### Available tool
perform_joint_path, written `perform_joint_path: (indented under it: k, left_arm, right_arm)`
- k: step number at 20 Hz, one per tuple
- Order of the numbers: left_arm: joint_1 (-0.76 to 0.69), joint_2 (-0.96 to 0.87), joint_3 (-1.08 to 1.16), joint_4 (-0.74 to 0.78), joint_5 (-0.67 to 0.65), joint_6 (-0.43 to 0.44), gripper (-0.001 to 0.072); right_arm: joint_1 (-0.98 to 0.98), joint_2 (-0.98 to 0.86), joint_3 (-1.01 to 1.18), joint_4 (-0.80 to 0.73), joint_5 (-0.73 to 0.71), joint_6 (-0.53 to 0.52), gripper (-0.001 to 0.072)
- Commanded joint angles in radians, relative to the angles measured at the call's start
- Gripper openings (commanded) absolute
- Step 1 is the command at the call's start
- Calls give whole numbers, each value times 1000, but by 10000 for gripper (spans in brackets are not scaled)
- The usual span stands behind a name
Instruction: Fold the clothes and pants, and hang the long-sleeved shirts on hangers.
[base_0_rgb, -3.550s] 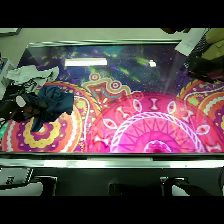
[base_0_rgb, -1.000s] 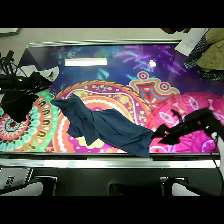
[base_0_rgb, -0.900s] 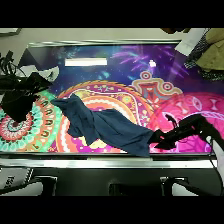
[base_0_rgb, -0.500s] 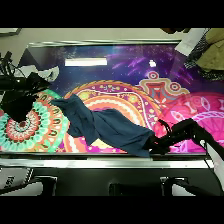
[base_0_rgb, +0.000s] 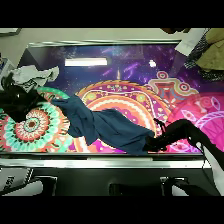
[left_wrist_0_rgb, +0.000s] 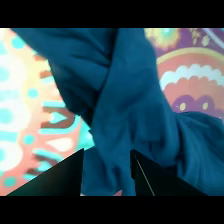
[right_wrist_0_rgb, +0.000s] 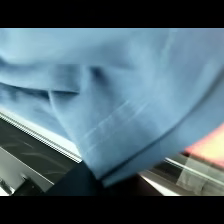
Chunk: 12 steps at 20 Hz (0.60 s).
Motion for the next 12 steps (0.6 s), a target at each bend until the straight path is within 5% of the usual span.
perform_joint_path:
  k: [1,3,5,12]
  left_arm:
    - [48,18,-200,7,-12,34,338]
    - [47,17,-309,-32,14,107,359]
    - [47,17,-391,-106,40,177,619]
    - [0,-17,-477,-249,140,276,600]
  right_arm:
    - [-14,120,7,-11,4,55,33]
    - [-14,192,7,-23,9,85,33]
    - [-14,235,7,-24,6,109,34]
    - [-14,259,7,5,-14,121,34]
